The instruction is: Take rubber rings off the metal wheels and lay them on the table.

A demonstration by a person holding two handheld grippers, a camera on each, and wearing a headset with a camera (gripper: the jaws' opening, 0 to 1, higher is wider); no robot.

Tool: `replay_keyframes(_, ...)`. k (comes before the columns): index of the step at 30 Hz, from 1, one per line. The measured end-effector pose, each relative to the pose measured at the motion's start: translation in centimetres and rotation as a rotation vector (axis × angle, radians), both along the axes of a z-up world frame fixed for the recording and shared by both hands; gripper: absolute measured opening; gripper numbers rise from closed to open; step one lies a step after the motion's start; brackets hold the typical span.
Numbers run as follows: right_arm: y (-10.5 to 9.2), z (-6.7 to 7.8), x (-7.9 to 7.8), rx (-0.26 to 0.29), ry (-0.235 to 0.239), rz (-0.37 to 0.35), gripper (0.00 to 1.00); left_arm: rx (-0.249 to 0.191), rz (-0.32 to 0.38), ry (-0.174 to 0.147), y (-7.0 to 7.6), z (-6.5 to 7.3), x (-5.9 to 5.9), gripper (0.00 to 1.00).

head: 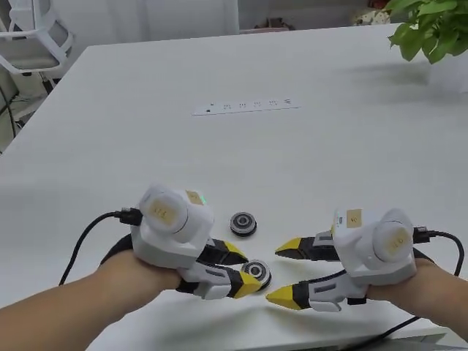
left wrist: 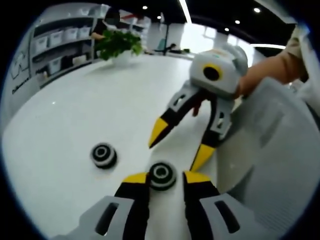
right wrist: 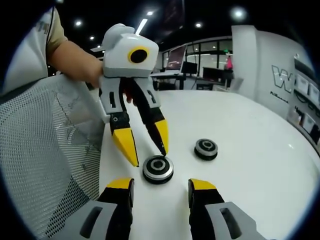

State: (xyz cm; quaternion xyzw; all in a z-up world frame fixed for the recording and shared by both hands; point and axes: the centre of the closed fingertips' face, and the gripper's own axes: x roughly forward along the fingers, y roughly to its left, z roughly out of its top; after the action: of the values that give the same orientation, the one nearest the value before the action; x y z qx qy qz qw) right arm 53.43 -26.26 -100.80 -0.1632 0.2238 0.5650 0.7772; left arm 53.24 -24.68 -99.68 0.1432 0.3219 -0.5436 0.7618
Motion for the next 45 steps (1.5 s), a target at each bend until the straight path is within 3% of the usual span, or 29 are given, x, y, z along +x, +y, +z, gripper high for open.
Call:
replay_keyframes(7, -0.2, -0.1, 0.1, -0.001, 0.002, -0.005, 0.41, 0.014, -0.008, -0.024, -0.1, -0.3, 0.3, 0.21)
replay_keyframes(16, 0.0, -0.2, 0.3, 0.002, 0.004, -0.002, 0.4, 0.053, -0.065, -0.11, -0.6, -0.6, 0.1, 0.19)
replay_keyframes(24, 0.5, -0.4, 0.3, -0.002, 0.009, 0.021, 0.4, 0.035, -0.04, -0.11, -0.4, -0.6, 0.5, 0.16)
replay_keyframes(36, 1.1, -1.0, 0.4, -0.014, 0.015, 0.057, 0.36, 0.04, -0.009, -0.147, -0.3, -0.6, 0.4, 0.14)
replay_keyframes(41, 1.3, -1.0, 0.6, 0.016, 0.049, 0.042, 0.32, 0.035, 0.002, -0.157, -0.2, -0.6, 0.4, 0.14)
replay_keyframes(45, 1.5, -1.1, 0.5, 0.01, 0.057, 0.045, 0.28, 0.033, 0.005, -0.162, -0.3, -0.6, 0.4, 0.14)
